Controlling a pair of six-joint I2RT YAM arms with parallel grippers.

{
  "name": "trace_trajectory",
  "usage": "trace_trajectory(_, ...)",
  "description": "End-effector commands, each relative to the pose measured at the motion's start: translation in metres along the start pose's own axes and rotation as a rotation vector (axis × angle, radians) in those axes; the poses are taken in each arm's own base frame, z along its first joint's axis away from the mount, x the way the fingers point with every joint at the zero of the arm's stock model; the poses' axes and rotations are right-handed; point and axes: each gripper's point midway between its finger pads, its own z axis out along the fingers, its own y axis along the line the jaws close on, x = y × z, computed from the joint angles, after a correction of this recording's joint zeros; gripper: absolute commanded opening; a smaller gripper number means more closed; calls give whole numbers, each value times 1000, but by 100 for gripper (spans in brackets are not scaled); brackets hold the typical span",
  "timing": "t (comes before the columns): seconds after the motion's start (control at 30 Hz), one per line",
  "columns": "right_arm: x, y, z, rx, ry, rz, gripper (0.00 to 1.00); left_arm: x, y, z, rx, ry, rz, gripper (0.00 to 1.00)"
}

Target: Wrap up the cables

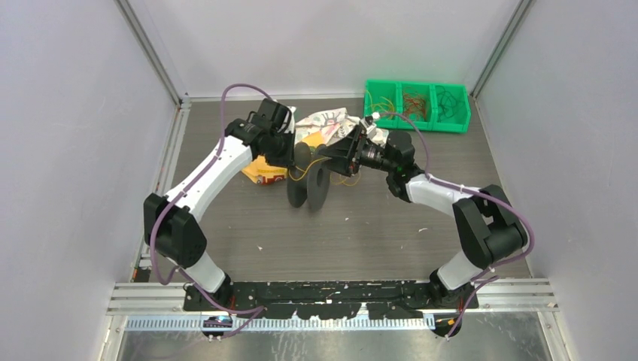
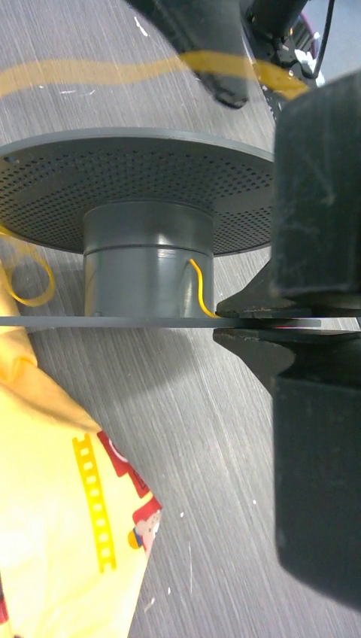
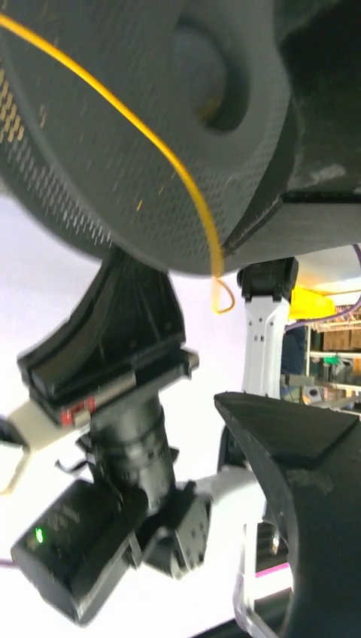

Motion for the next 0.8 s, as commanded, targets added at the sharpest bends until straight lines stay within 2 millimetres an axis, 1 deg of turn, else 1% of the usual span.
trace_trajectory(0.0, -7, 13, -13, 134, -37, -173, 72, -42, -4, -60, -15, -196, 49, 1)
trace_trajectory(0.07, -7, 10, -26, 252, -46, -257, 77, -50, 1, -82, -56, -256, 60, 0)
trace_trajectory(0.1, -7, 14, -34, 296, -53, -308, 78, -54, 4, -94, -72, -285, 71, 1)
trace_trajectory(0.13, -6, 11, -41, 353, -46, -342, 79, -58, 6, -106, -89, -320, 76, 1)
trace_trajectory(0.17, -5, 19, -50, 383, -50, -391, 79, -62, 8, -119, -104, -353, 84, 1)
trace_trajectory(0.2, -5, 22, -57, 415, -48, -435, 79, -65, 9, -131, -115, -379, 101, 1)
trace_trajectory(0.27, -4, 30, -69, 459, -52, -512, 80, -68, 12, -155, -138, -412, 140, 0)
trace_trajectory(0.33, -3, 35, -76, 466, -47, -586, 79, -69, 15, -176, -161, -431, 165, 1)
trace_trajectory(0.4, -9, 31, -82, 493, -76, -646, 79, -68, 18, -195, -181, -446, 168, 0)
trace_trajectory(0.43, -11, 28, -84, 501, -92, -668, 79, -67, 18, -204, -182, -452, 166, 0)
trace_trajectory(0.5, -12, 13, -83, 487, -96, -732, 74, -65, 16, -218, -173, -457, 165, 0)
trace_trajectory(0.63, -19, 12, -67, 417, -208, -847, 74, -63, 14, -239, -166, -487, 145, 1)
trace_trajectory(0.77, -24, 14, -48, 381, -247, -854, 75, -68, 17, -255, -166, -608, 123, 0)
